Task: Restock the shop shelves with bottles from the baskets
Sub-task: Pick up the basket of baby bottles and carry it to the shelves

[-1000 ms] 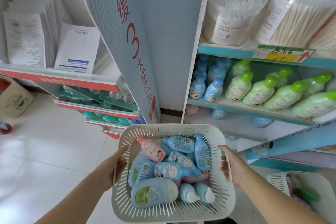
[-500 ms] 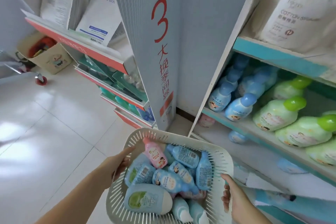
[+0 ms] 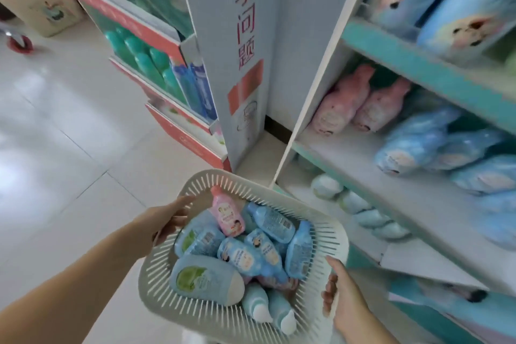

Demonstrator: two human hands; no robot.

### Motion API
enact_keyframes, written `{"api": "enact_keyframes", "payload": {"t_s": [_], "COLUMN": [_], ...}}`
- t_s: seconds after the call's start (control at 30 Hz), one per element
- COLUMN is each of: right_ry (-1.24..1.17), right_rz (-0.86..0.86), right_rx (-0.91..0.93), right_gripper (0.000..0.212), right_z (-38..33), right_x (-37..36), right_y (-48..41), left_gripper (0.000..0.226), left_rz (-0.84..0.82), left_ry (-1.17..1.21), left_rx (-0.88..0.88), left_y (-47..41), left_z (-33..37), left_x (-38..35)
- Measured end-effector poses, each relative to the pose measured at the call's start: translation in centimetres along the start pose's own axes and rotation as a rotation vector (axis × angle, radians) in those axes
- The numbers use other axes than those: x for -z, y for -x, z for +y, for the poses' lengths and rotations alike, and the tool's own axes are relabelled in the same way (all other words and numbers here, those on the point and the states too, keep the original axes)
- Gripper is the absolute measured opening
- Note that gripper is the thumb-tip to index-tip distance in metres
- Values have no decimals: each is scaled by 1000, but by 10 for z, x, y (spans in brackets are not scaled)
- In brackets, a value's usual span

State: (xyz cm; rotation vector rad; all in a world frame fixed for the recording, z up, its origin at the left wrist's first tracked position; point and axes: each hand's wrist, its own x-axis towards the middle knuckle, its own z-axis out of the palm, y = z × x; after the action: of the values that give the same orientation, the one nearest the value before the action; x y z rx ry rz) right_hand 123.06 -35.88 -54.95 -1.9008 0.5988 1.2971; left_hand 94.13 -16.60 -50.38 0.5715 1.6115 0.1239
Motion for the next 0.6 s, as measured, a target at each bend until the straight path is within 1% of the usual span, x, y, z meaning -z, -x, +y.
{"api": "enact_keyframes", "payload": {"t_s": [0.07, 0.1, 0.13, 0.17, 0.2, 0.23, 0.27, 0.3, 0.37, 0.4, 0.43, 0.47, 0.5, 0.57, 0.6], "right_ry": [-44, -30, -20, -62, -139, -240, -148, -61, -94, -106, -87, -32, -64, -52, -44], "right_rz": [-60, -47, -74, -37, -79, -184, -151, -126, -137, -123, -79, -107, -92, -102, -82], "right_rx": [-16, -31, -19, 31, 84, 136, 95, 54, -10, 26, 13, 50, 48, 12, 30], "right_gripper": [46, 52, 66, 79, 82, 69, 51, 40, 38, 40, 42, 41, 39, 36, 36], "right_z": [22, 42, 58, 74, 76, 75, 67, 64, 65, 74, 79, 78, 80, 85, 91], "right_x": [3, 7, 9, 12, 11, 11, 0, -8, -9, -12, -16, -15, -17, -17, -16], "right_y": [-32, -69, -104, -122, -126, -110, -94, -97, -114, -142, -151, -155, -167, -185, -193], "left_gripper": [43, 45, 46, 47, 46, 47, 47, 47, 45, 45, 44, 45, 45, 48, 49], "left_rz": [-3, 11, 26, 40, 47, 49, 46, 45, 43, 47, 51, 48, 43, 46, 53], "left_ry": [-1, -20, -36, -48, -55, -67, -72, -81, -99, -109, -121, -123, -132, -158, -180], "left_rx": [-3, -8, -15, -20, -21, -16, -13, -14, -19, -23, -25, -31, -43, -77, -100], "left_y": [-34, -48, -65, -79, -95, -106, -118, -128, -149, -159, -168, -179, -189, -210, -220], "left_z": [-23, -33, -43, -51, -59, -66, -73, -80, -92, -96, -100, -105, -110, -117, -119], "left_x": [-8, -13, -17, -22, -26, -31, -35, -40, -48, -52, -56, -58, -61, -65, -67]}}
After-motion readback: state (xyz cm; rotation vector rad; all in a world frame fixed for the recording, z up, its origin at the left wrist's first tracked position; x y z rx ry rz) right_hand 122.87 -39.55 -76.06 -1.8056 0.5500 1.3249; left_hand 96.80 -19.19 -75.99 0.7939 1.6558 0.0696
